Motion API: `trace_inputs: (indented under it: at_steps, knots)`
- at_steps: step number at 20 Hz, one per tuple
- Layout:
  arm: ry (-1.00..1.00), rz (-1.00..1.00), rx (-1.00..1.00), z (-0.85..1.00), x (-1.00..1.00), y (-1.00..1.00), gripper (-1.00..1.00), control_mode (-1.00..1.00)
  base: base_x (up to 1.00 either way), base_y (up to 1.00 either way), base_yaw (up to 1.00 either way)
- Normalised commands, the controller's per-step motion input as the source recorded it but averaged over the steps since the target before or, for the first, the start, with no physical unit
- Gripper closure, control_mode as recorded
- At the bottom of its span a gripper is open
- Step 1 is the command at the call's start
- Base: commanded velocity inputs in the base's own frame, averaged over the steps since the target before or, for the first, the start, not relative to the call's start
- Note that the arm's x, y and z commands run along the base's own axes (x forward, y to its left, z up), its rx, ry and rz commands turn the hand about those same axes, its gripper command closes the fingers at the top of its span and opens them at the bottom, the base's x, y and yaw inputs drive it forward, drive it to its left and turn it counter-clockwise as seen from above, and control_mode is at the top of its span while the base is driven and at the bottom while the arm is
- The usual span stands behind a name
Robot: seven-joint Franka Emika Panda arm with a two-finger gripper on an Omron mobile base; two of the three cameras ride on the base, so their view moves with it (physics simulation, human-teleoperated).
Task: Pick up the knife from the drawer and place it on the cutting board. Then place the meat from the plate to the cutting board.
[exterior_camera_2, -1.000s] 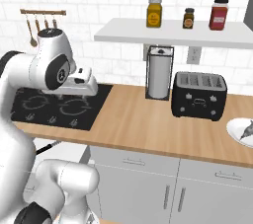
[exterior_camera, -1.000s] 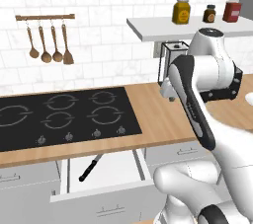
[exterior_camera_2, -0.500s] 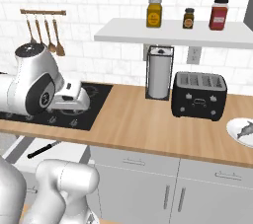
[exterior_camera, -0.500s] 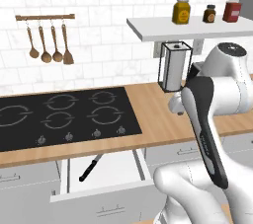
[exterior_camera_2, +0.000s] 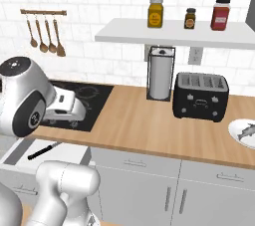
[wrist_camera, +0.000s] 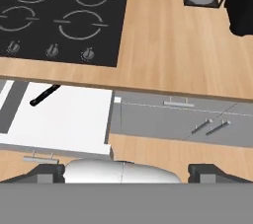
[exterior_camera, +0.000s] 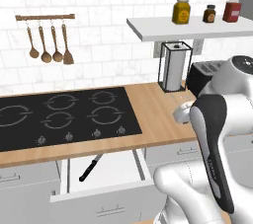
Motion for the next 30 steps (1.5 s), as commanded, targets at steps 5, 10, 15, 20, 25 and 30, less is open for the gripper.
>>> trace_inputs:
  at_steps: [5, 10, 15, 20, 25, 30]
  knots:
    - [0.00, 0.00, 0.00, 0.00, 0.00, 0.00, -1.00, 1.00, -0.15, -0.62, 0.03]
    - [0.00, 0.00, 0.00, 0.00, 0.00, 0.00, -1.00, 1.00, -0.08, -0.60, 0.25]
    - [0.00, 0.00, 0.00, 0.00, 0.00, 0.00, -1.00, 1.00, 0.01, -0.32, 0.55]
    - [0.00, 0.00, 0.00, 0.00, 0.00, 0.00, -1.00, 1.00, 0.00, -0.33, 0.62]
    - [0.00, 0.00, 0.00, 0.00, 0.00, 0.00, -1.00, 1.00, 0.24, -0.39, 0.46]
    - [0.00, 0.00, 0.00, 0.00, 0.00, 0.00, -1.00, 1.00, 0.29, -0.43, 0.43]
